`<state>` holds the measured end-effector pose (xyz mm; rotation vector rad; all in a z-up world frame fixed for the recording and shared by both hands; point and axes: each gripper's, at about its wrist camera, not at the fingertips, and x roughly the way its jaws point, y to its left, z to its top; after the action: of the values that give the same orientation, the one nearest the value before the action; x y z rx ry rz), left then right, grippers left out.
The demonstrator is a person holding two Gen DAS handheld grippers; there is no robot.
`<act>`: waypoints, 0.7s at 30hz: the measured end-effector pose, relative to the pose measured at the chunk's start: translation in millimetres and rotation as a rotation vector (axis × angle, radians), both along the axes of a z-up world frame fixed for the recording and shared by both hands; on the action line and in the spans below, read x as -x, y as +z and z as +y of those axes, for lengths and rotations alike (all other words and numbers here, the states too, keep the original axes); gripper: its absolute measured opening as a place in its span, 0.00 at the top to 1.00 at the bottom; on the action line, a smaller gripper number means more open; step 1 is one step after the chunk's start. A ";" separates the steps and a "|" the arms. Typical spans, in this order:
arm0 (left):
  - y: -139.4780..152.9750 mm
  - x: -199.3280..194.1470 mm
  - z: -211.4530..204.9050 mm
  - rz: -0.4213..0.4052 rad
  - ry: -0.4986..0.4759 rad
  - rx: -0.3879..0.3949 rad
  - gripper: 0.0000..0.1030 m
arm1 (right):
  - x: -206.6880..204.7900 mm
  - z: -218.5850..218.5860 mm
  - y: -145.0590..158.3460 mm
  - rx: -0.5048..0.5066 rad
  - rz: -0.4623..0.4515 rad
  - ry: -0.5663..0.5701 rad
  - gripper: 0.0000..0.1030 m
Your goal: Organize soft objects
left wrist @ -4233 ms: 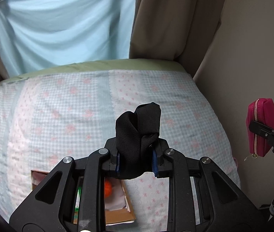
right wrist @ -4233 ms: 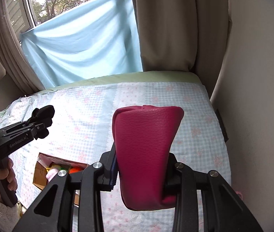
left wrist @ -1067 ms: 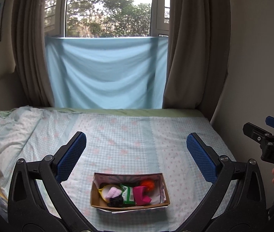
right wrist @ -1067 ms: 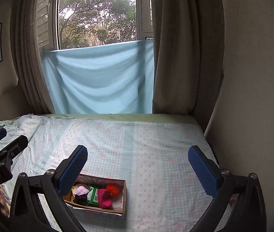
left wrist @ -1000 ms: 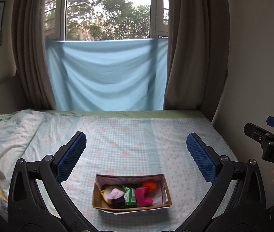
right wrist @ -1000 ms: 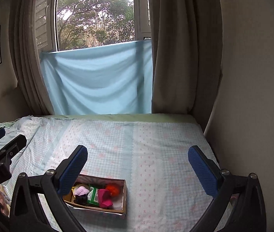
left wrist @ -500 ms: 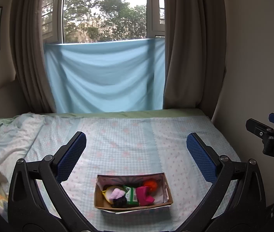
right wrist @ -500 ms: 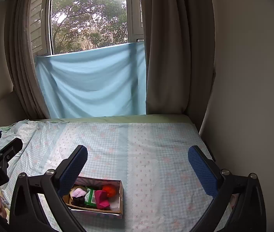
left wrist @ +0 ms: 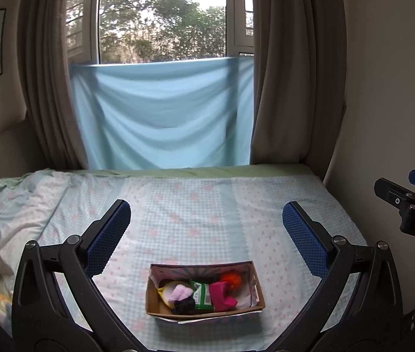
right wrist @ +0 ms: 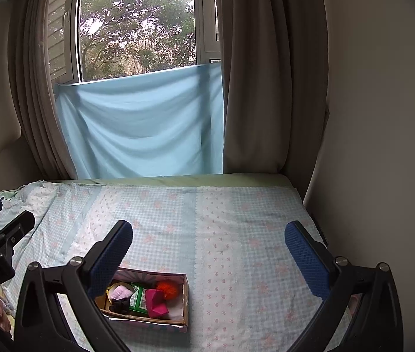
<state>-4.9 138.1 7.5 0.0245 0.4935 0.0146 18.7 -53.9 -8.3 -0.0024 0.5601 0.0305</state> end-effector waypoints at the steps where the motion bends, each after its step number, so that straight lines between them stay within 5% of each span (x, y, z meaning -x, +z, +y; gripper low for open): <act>1: 0.0 -0.3 0.1 0.001 0.000 0.000 0.00 | -0.3 -0.2 -0.5 0.001 -0.001 -0.001 0.00; 21: -3.3 -7.8 -0.1 0.003 -0.006 0.001 0.00 | -4.1 -2.5 0.7 0.012 -0.001 -0.013 0.00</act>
<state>3.0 138.0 4.2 0.0254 0.4960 0.0084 22.7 -56.4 -7.6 -0.0107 0.5592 0.0144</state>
